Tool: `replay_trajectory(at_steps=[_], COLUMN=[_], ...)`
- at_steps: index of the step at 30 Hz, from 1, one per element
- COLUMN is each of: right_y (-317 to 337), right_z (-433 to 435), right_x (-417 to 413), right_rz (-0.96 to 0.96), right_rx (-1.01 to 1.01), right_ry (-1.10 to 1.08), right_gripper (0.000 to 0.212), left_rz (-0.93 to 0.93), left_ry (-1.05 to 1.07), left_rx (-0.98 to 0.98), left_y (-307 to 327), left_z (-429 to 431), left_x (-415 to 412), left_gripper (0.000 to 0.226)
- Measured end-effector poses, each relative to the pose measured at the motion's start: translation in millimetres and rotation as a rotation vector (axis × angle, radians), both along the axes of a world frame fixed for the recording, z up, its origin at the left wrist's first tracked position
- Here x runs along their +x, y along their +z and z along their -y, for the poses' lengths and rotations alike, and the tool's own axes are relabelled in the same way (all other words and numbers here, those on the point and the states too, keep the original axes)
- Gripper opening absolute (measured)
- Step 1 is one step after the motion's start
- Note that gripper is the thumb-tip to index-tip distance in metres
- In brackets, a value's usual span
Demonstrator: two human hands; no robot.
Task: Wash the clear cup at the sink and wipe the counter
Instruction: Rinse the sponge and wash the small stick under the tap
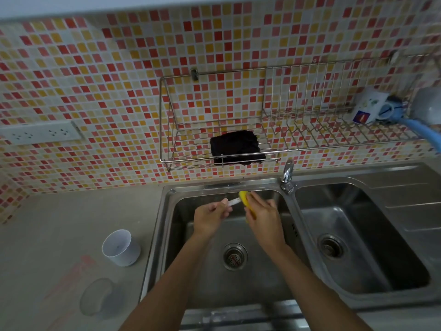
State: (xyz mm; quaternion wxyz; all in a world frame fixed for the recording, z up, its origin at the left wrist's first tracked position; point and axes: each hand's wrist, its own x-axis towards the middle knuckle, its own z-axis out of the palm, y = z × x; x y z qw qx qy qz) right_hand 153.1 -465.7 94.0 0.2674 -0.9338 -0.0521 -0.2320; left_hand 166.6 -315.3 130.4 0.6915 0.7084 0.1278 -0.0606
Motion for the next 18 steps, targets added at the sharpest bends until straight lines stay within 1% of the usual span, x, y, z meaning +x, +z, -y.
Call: replay_trajectory(at_steps=[2, 4, 6, 9, 11, 13, 16, 18], right_y=[-3, -9, -18, -31, -36, -43, -55, -60], right_z=[-6, -8, 7, 50, 81, 109, 135, 139], right_x=[-5, -9, -1, 19, 36, 57, 84, 93], right_rz=[0.039, 0.066, 0.001, -0.133, -0.204, -0.303, -0.422, -0.464], right_rx=[-0.037, -0.105, -0.061, 0.147, 0.197, 0.217, 0.273, 0.307], right_ry=[0.018, 0.080, 0.077, -0.126, -0.287, -0.382, -0.411, -0.375], right_gripper=[0.047, 0.047, 0.047, 0.046, 0.046, 0.048, 0.046, 0.051], left_rz=[-0.008, -0.023, -0.017, 0.064, 0.125, 0.164, 0.192, 0.210], left_ry=[-0.012, -0.027, -0.047, -0.144, -0.263, -0.368, -0.421, -0.421], left_rx=[0.020, 0.056, 0.132, 0.261, 0.378, 0.468, 0.506, 0.483], left_y=[-3, -9, -15, -22, -22, -21, -20, -21], left_z=[4, 6, 8, 9, 12, 21, 49, 69], left_x=[5, 11, 17, 29, 37, 46, 60, 68], left_gripper=[0.018, 0.021, 0.019, 0.013, 0.013, 0.010, 0.015, 0.013])
